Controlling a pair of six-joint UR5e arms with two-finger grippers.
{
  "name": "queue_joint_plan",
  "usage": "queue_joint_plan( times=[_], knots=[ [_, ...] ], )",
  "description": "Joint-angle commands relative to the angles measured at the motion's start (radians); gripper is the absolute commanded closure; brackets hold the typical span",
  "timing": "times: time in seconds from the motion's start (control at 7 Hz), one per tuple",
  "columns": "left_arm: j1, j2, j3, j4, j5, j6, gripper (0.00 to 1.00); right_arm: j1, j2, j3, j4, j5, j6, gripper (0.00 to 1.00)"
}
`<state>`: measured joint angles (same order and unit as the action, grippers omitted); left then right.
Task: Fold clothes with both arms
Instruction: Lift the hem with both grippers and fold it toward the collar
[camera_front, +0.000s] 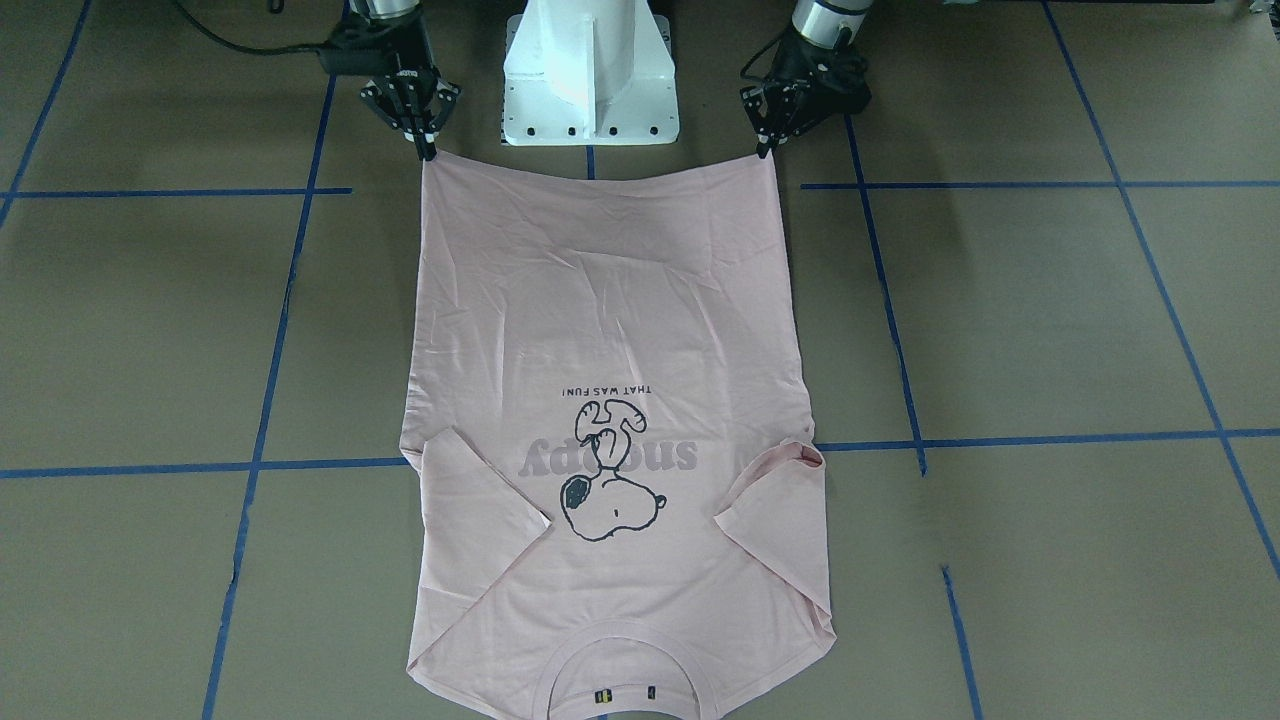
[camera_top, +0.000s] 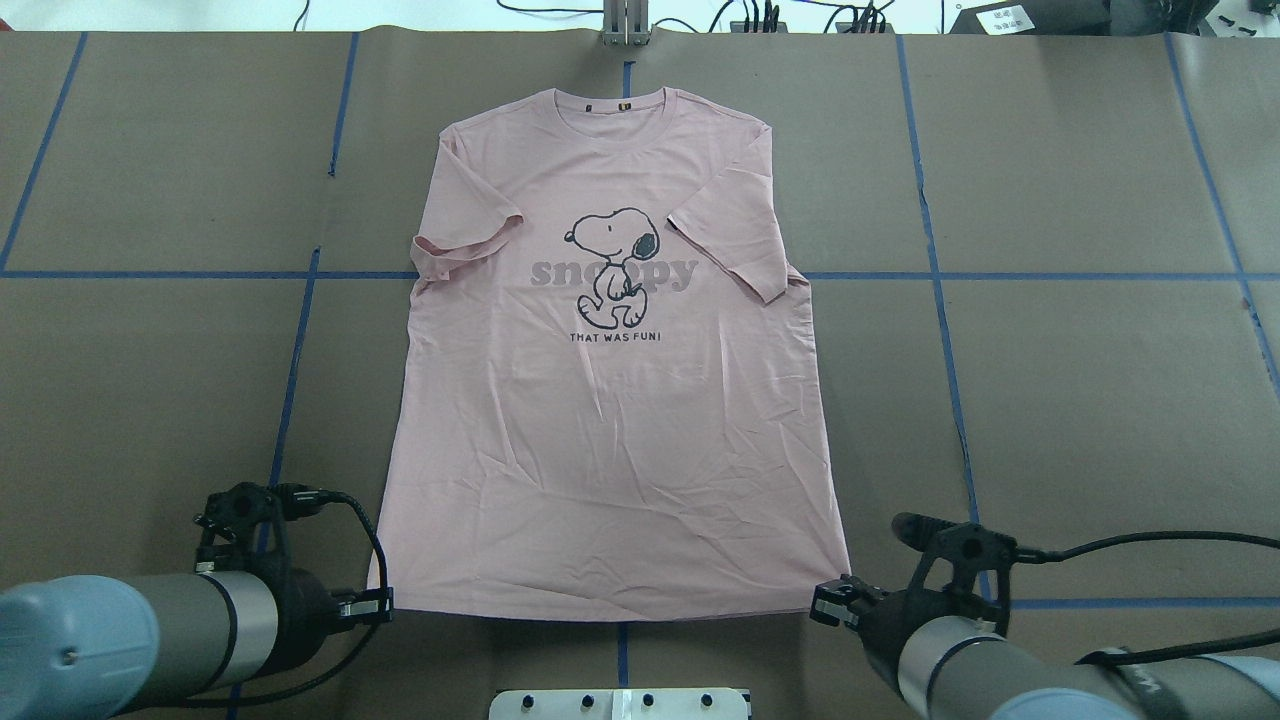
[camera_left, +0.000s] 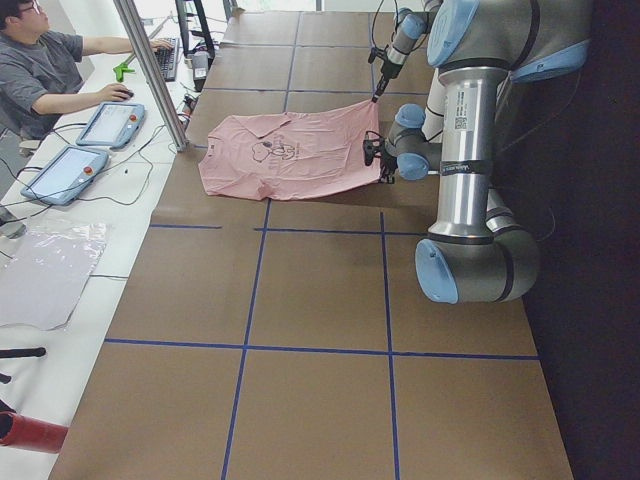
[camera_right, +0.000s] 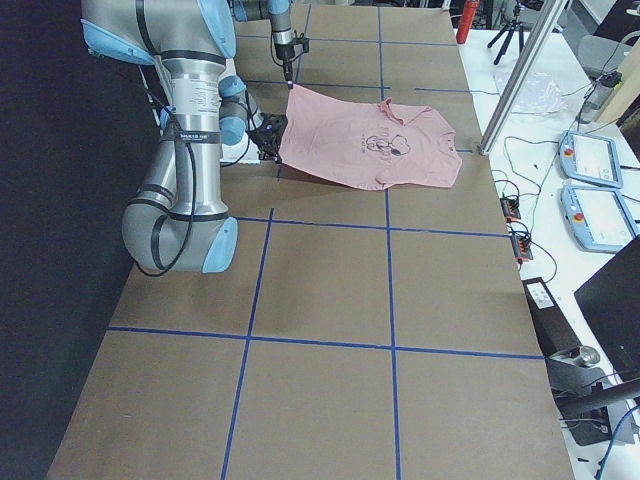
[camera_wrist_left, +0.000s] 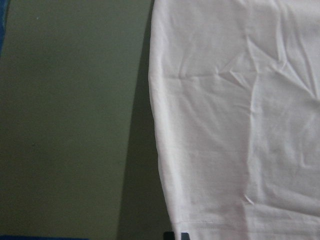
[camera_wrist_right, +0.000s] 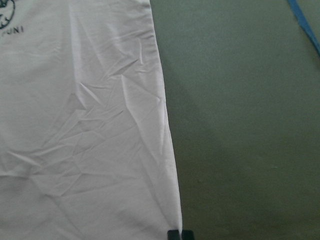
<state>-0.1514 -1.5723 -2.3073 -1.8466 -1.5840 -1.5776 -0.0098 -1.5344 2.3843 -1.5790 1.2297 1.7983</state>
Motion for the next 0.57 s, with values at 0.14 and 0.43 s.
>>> queue_joint_plan(
  times=[0.14, 0.43],
  knots=[
    [-0.137, -0.106, -0.441, 0.444, -0.254, 0.002, 1.0, 0.075, 0.157, 0.358, -0.474, 0.227, -0.013, 1.0],
    [-0.19, -0.173, -0.359, 0.474, -0.266, 0.186, 1.0, 0.146, 0.253, 0.326, -0.536, 0.244, -0.112, 1.0]
  ],
)
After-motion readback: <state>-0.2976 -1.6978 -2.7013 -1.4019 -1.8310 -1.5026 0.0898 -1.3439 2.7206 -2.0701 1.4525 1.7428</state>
